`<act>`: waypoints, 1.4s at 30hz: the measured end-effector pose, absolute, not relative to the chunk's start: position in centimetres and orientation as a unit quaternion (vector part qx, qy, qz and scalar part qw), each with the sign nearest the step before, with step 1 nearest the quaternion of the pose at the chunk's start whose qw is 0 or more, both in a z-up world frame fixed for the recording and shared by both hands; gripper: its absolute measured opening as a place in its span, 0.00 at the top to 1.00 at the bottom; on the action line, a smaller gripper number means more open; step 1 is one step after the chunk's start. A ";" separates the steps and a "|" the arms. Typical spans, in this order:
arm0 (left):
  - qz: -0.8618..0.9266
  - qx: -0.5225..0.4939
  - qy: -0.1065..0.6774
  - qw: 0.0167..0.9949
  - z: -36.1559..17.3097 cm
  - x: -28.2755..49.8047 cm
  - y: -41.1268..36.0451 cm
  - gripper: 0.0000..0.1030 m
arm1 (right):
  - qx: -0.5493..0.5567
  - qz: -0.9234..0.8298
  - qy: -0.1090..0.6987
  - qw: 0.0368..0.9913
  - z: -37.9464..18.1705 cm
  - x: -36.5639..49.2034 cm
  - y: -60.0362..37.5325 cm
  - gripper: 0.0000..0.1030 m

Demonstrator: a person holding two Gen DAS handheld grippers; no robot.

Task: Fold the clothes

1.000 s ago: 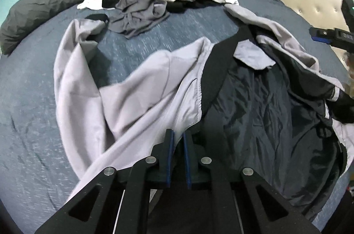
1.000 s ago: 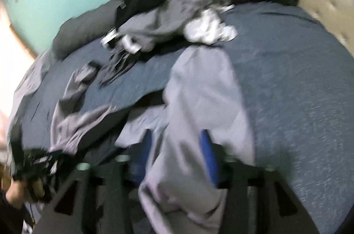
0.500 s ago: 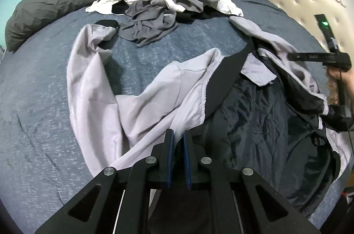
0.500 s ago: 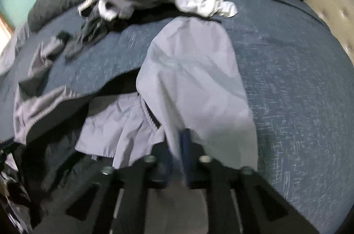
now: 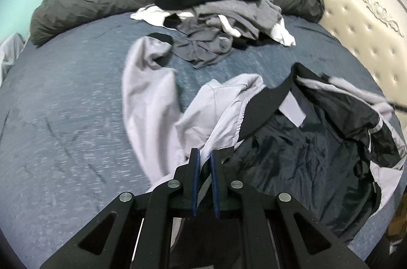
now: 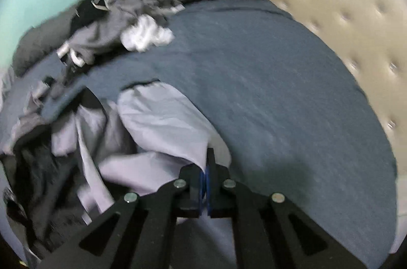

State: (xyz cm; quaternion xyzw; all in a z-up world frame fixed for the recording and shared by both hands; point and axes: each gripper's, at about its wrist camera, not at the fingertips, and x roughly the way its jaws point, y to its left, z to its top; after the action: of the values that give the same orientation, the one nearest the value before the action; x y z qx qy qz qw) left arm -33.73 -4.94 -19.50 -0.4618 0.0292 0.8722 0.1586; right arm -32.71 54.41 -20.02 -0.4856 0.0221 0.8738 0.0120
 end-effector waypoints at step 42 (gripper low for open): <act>0.867 -0.465 0.018 0.176 -22.0 -35.6 -6.8 0.91 | -0.526 0.822 -0.112 -0.187 -28.1 -47.6 31.9 0.81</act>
State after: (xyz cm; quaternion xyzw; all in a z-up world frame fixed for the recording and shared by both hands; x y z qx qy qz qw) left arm -35.55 -6.76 -21.97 -0.4649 0.0181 0.8675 0.1763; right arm -47.59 31.93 -28.06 -0.5261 -0.1124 0.8220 -0.1869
